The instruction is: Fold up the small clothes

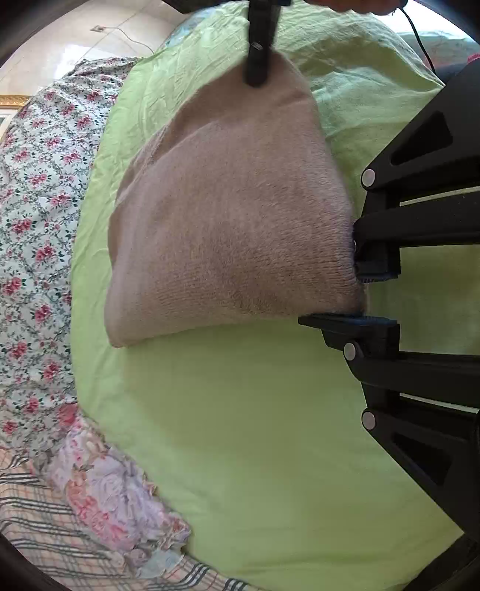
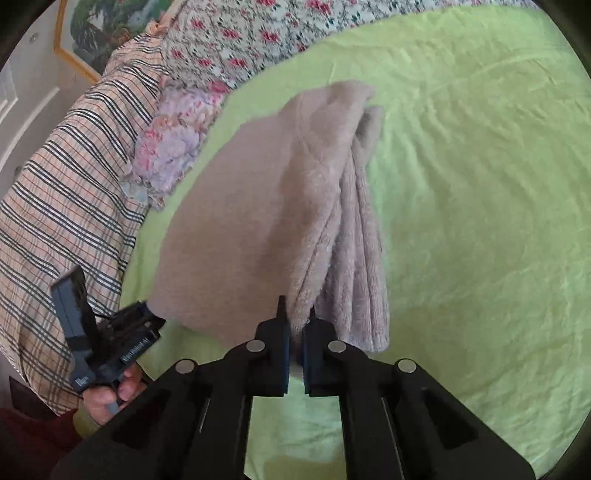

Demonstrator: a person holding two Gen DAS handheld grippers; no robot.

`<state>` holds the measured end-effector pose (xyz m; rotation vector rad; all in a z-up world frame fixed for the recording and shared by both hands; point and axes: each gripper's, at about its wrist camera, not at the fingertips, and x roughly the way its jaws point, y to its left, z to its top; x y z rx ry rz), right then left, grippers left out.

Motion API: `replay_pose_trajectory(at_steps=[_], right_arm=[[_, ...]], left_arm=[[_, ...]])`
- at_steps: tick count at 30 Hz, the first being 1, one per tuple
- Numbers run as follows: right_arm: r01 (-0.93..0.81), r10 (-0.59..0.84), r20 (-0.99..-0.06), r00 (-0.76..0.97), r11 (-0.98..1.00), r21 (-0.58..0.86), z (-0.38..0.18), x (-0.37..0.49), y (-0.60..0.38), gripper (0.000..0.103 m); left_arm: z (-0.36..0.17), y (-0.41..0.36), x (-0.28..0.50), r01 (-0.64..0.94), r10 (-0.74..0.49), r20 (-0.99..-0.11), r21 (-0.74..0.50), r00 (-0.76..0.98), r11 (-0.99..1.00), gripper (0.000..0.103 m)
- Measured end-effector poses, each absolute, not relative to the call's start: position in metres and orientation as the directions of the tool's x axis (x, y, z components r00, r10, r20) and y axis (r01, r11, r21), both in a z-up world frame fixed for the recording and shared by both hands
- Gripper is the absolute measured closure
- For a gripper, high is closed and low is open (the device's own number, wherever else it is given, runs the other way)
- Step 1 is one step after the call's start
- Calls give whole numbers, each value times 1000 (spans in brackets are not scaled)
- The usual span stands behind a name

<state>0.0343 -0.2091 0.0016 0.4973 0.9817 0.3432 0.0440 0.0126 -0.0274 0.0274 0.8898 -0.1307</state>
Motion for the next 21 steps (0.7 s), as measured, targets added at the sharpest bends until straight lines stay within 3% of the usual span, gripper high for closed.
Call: replay_pose_trajectory(at_steps=[3, 8, 16, 21], right_arm=[[-88, 401, -753, 522, 903, 420, 17, 33, -212, 97], [-56, 292, -853, 433, 953, 298, -22, 44, -214, 97], [-39, 162, -863, 479, 986, 164, -14, 43, -206, 97], [-25, 163, -883, 439, 985, 169, -32, 45, -204, 97]], left_arm=[[-25, 9, 38, 119, -73, -776, 2, 626, 993, 93], [-33, 2, 39, 115, -56, -800, 17, 597, 993, 93], [-34, 10, 41, 98, -96, -825, -49, 556, 994, 93], [-42, 6, 42, 117, -103, -836, -47, 539, 992, 93]])
